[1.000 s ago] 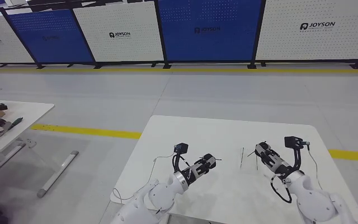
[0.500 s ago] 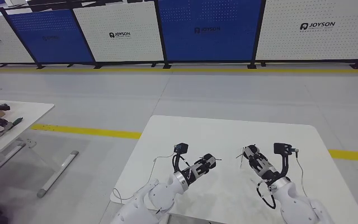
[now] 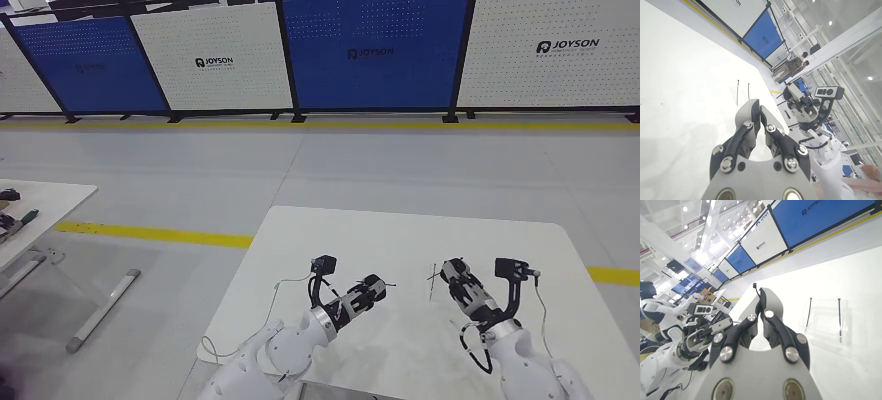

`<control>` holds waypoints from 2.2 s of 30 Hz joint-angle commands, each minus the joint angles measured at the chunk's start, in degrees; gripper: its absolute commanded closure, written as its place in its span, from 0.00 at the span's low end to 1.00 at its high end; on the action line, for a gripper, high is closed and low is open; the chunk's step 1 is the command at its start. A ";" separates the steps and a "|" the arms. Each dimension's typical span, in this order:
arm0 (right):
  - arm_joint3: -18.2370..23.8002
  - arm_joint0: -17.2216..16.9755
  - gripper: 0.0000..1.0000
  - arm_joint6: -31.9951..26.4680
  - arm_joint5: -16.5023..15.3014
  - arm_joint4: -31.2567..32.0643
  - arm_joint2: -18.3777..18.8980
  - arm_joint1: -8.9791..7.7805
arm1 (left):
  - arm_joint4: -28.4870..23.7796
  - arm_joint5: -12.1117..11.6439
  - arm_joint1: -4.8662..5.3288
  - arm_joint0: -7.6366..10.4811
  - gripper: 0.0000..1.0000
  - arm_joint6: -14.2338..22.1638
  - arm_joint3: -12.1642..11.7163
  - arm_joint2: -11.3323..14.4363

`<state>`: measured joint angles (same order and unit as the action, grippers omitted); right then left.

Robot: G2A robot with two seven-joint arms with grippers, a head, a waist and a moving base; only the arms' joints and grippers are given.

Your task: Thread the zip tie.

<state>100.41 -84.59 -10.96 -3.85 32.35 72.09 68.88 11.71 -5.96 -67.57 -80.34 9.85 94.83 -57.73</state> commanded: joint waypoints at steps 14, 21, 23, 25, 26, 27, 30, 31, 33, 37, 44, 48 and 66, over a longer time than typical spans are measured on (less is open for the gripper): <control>1.68 -2.92 1.00 5.22 0.77 0.77 -0.15 0.29 | 0.00 0.00 0.00 0.00 1.00 0.00 0.00 0.00; 1.68 -2.92 1.00 5.22 0.77 0.77 -0.15 0.29 | 2.11 1.74 -0.12 -0.07 1.00 -1.25 0.00 0.56; 1.68 -2.92 1.00 5.22 0.77 0.77 -0.15 0.29 | 2.39 1.72 -0.18 0.10 1.00 -0.79 0.02 0.99; 1.68 -2.92 1.00 5.22 0.77 0.77 -0.15 0.29 | 2.11 1.54 -0.20 0.06 1.00 -0.65 0.03 1.06; 1.68 -2.92 1.00 5.22 0.77 0.77 -0.15 0.29 | 2.11 1.54 -0.20 0.06 1.00 -0.65 0.03 1.06; 1.68 -2.92 1.00 5.22 0.77 0.77 -0.15 0.29 | 2.11 1.54 -0.20 0.06 1.00 -0.65 0.03 1.06; 1.68 -2.92 1.00 5.22 0.77 0.77 -0.15 0.29 | 2.11 1.54 -0.20 0.06 1.00 -0.65 0.03 1.06; 1.68 -2.92 1.00 5.22 0.77 0.77 -0.15 0.29 | 2.11 1.54 -0.20 0.06 1.00 -0.65 0.03 1.06; 1.68 -2.92 1.00 5.22 0.77 0.77 -0.15 0.29 | 2.11 1.54 -0.20 0.06 1.00 -0.65 0.03 1.06; 1.26 -3.10 1.00 5.34 0.68 0.81 -0.56 0.39 | 2.11 1.54 -0.20 0.06 1.00 -0.65 0.03 1.06; -0.52 -2.48 1.00 7.06 -0.89 -0.22 -3.49 1.09 | 2.11 1.54 -0.20 0.06 1.00 -0.65 0.03 1.06; -0.47 -2.30 1.00 7.11 -0.49 -0.33 -3.97 1.22 | 2.11 1.54 -0.20 0.06 1.00 -0.65 0.03 1.06; -2.61 -1.68 1.00 9.72 1.19 4.54 -6.70 1.83 | 2.11 1.54 -0.20 0.06 1.00 -0.65 0.03 1.06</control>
<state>97.75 -86.24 -1.24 -2.62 36.89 65.33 70.73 13.83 -4.42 -67.77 -80.28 9.20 94.86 -56.67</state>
